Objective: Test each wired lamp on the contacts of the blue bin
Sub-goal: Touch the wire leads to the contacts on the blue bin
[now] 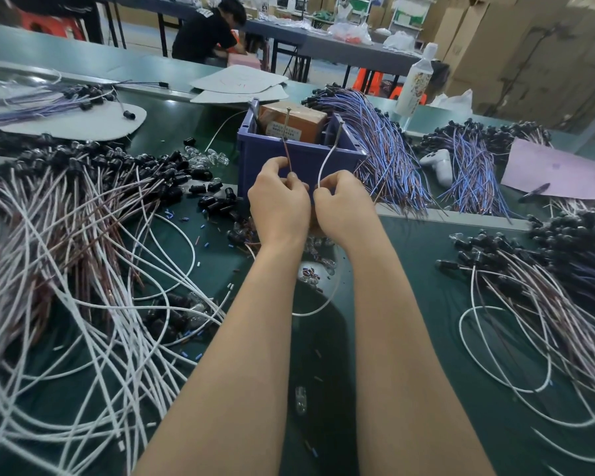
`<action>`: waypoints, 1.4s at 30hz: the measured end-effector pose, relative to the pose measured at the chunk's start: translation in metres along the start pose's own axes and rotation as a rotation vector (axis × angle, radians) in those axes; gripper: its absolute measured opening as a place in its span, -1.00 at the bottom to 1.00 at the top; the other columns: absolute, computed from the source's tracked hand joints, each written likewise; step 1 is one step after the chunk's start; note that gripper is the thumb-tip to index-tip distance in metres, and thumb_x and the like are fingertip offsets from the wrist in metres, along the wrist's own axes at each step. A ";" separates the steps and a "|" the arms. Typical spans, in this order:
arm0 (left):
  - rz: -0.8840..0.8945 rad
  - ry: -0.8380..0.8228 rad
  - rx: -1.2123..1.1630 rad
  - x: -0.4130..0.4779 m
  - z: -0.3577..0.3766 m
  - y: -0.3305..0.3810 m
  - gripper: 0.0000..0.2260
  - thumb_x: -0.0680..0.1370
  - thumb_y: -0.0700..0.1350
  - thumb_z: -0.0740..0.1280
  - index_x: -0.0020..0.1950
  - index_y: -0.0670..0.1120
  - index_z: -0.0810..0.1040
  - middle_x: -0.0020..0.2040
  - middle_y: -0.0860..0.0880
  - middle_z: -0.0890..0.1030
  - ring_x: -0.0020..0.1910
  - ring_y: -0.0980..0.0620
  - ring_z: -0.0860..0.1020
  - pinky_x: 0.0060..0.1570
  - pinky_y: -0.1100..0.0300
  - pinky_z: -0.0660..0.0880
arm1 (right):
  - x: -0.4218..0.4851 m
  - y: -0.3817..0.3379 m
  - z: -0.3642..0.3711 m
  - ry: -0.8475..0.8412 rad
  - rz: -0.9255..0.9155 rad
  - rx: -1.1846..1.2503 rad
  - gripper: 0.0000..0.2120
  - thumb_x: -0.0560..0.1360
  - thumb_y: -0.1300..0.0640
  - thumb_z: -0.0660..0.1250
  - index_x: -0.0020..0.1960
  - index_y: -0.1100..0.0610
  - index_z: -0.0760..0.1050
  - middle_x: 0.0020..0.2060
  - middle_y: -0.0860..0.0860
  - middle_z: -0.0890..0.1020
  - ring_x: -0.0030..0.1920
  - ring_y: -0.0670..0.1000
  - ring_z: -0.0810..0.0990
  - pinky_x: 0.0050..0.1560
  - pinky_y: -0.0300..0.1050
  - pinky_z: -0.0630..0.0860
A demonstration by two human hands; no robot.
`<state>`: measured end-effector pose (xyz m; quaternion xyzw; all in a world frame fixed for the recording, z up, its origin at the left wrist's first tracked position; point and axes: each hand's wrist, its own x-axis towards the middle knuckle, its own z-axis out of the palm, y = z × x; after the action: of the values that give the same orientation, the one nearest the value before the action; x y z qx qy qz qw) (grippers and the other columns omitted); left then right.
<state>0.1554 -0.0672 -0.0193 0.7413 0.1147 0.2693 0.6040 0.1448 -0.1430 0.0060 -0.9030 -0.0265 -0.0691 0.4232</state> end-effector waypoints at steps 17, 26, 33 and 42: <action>0.012 -0.006 0.029 0.006 0.001 0.002 -0.75 0.58 -0.23 0.22 0.25 -0.14 0.51 -0.03 -0.13 0.67 -0.03 -0.03 0.62 0.01 0.25 0.44 | 0.001 -0.001 0.002 0.013 -0.009 -0.011 -0.91 0.57 0.18 0.13 0.05 0.10 0.36 -0.11 -0.03 0.43 -0.05 0.00 0.40 -0.13 -0.23 0.25; 0.001 -0.012 0.011 0.005 0.001 0.000 -0.76 0.58 -0.23 0.21 0.24 -0.13 0.50 -0.08 -0.11 0.67 -0.08 0.02 0.62 -0.04 0.29 0.43 | 0.002 -0.005 0.001 0.033 0.098 0.022 -0.80 0.53 0.20 0.12 0.10 0.23 0.41 0.02 0.18 0.61 0.06 0.21 0.57 0.13 0.12 0.51; -0.010 -0.013 -0.005 0.003 0.001 0.000 -0.76 0.59 -0.22 0.21 0.24 -0.11 0.49 -0.14 -0.07 0.66 -0.10 0.03 0.61 0.01 0.14 0.51 | 0.008 -0.002 -0.002 0.098 0.159 -0.018 -0.68 0.53 0.18 0.10 0.13 0.34 0.48 0.01 0.22 0.63 0.05 0.17 0.57 0.07 -0.08 0.50; -0.001 -0.013 0.006 0.004 0.003 -0.002 -0.77 0.59 -0.22 0.21 0.23 -0.11 0.49 -0.19 -0.02 0.63 -0.23 0.13 0.54 -0.18 0.32 0.38 | 0.009 -0.001 -0.004 0.122 0.237 0.000 -0.63 0.50 0.15 0.07 0.16 0.32 0.48 0.00 0.23 0.64 0.02 0.20 0.61 0.11 0.02 0.54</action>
<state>0.1601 -0.0672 -0.0209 0.7448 0.1118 0.2638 0.6026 0.1529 -0.1454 0.0102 -0.8938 0.1065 -0.0734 0.4294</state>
